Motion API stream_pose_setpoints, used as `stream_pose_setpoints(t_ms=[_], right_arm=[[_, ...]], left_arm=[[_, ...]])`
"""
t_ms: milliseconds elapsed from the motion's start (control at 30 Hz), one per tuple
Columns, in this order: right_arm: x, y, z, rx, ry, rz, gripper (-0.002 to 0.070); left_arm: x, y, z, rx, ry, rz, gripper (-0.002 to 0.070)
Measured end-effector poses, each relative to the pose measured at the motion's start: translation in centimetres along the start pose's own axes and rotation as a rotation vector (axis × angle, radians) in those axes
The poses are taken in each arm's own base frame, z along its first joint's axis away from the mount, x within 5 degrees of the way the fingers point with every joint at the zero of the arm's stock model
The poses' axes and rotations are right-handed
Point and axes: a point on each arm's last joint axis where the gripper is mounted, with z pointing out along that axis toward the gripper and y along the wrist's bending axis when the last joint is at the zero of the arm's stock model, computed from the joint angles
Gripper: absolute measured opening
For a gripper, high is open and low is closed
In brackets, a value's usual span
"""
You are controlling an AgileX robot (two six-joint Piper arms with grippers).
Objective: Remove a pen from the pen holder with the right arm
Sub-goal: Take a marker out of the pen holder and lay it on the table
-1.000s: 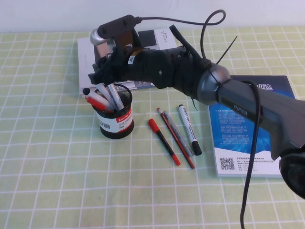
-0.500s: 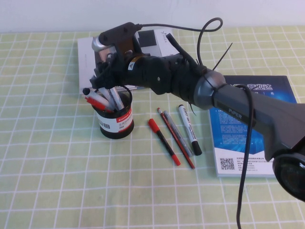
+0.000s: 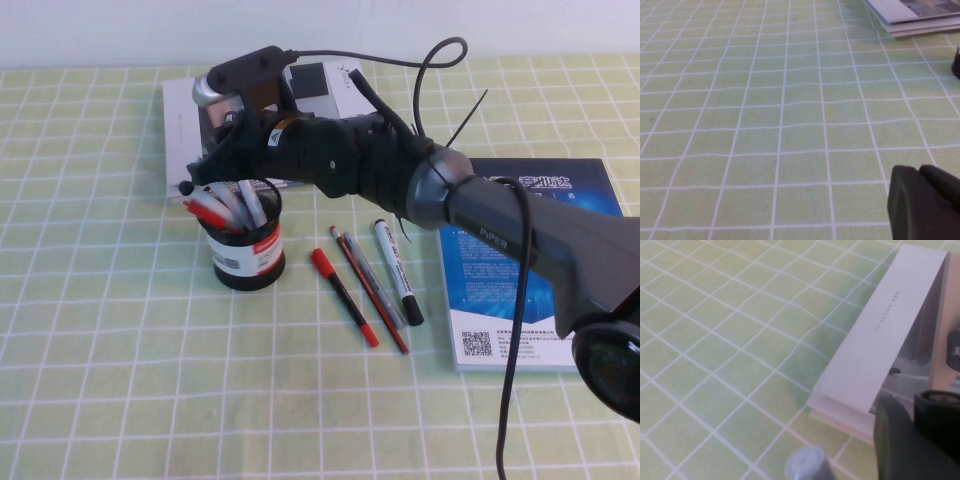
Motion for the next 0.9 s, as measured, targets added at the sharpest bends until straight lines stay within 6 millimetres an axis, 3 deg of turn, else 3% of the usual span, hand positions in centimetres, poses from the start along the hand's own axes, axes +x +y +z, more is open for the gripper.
stream_pose_setpoints(t_ms=[267, 433, 633, 900], right_arm=[[0.0, 0.1, -0.3, -0.008, 0.031, -0.001, 0.0081], [-1.3, 0.3, -1.4, -0.012, 0.014, -0.01, 0.0081], [-4.3, 0.8, -4.0, -0.015, -0.039, -0.037, 0.008], [-9.2, 1.6, -9.5, -0.012, -0.121, -0.094, 0.008]], left_arm=[[0.0, 0.0, 0.0, 0.0, 0.0, 0.0, -0.0005], [0.0, 0.0, 0.0, 0.0, 0.0, 0.0, -0.0005], [0.0, 0.0, 0.0, 0.0, 0.0, 0.0, -0.0005], [0.0, 0.0, 0.0, 0.0, 0.0, 0.0, -0.0005]])
